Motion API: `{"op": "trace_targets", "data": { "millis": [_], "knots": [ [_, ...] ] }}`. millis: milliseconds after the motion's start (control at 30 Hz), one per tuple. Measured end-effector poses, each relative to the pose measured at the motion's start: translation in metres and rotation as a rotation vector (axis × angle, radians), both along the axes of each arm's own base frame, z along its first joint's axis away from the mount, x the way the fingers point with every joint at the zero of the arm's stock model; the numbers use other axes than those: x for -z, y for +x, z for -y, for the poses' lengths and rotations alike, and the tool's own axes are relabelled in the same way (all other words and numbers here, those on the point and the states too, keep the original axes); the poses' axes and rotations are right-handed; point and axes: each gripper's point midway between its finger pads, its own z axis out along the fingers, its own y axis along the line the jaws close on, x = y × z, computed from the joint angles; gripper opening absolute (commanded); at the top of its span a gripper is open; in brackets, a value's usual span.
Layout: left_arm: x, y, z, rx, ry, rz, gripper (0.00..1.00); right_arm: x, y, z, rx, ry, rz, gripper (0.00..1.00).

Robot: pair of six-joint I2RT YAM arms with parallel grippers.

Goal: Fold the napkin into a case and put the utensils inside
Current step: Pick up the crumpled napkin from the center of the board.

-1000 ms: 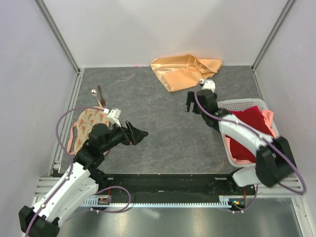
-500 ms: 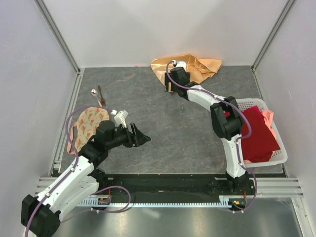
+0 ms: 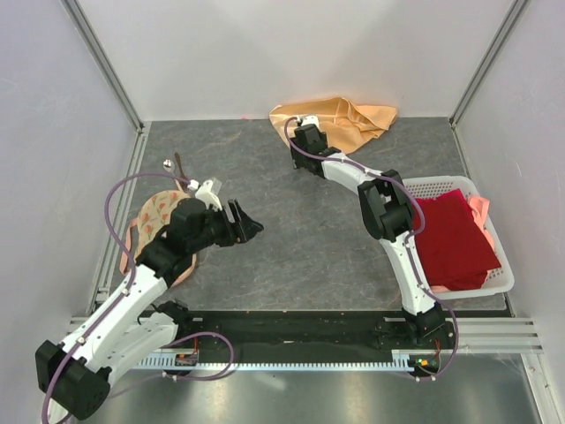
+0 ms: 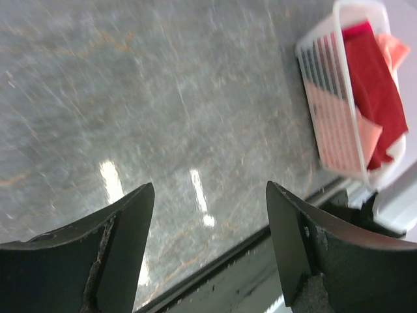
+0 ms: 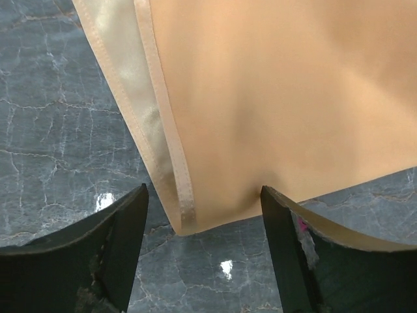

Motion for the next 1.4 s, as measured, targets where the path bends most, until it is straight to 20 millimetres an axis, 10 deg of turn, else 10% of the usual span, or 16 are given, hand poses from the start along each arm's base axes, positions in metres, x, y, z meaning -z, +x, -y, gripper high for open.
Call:
{"op": "trace_targets", "data": {
  "millis": [200,300,533,567,633,667,767,933,1033,1400],
  "knots": [
    [-0.021,0.030,-0.003,-0.075,0.037,-0.010,0.77,0.005,-0.001,-0.004,-0.043,-0.060,-0.013,0.00],
    [-0.018,0.036,-0.003,-0.089,0.050,-0.025,0.77,0.007,-0.014,-0.008,-0.071,-0.087,-0.025,0.00],
    [0.015,0.050,-0.003,-0.111,0.105,-0.111,0.77,-0.002,-0.162,-0.014,-0.224,-0.004,-0.175,0.00],
    [0.023,0.053,-0.003,-0.121,0.116,-0.132,0.78,-0.009,-0.205,-0.012,-0.273,0.049,-0.208,0.02],
    [0.031,0.057,-0.004,-0.131,0.124,-0.153,0.79,-0.020,-0.239,-0.006,-0.307,0.110,-0.207,0.23],
    [0.035,0.059,-0.003,-0.137,0.126,-0.164,0.79,-0.025,-0.257,0.005,-0.307,0.135,-0.204,0.52],
    [0.046,0.065,-0.004,-0.158,0.140,-0.188,0.79,-0.040,-0.295,0.038,-0.290,0.181,-0.191,0.80],
    [0.068,0.071,-0.012,-0.221,0.188,-0.243,0.76,-0.062,-0.299,0.037,-0.317,0.229,-0.158,0.86],
    [0.075,0.069,-0.020,-0.254,0.215,-0.259,0.72,-0.061,-0.295,0.022,-0.350,0.233,-0.185,0.63],
    [0.113,0.036,-0.036,-0.272,0.258,-0.357,0.62,-0.014,-0.322,-0.043,-0.457,0.055,-0.289,0.60]
  ]
}}
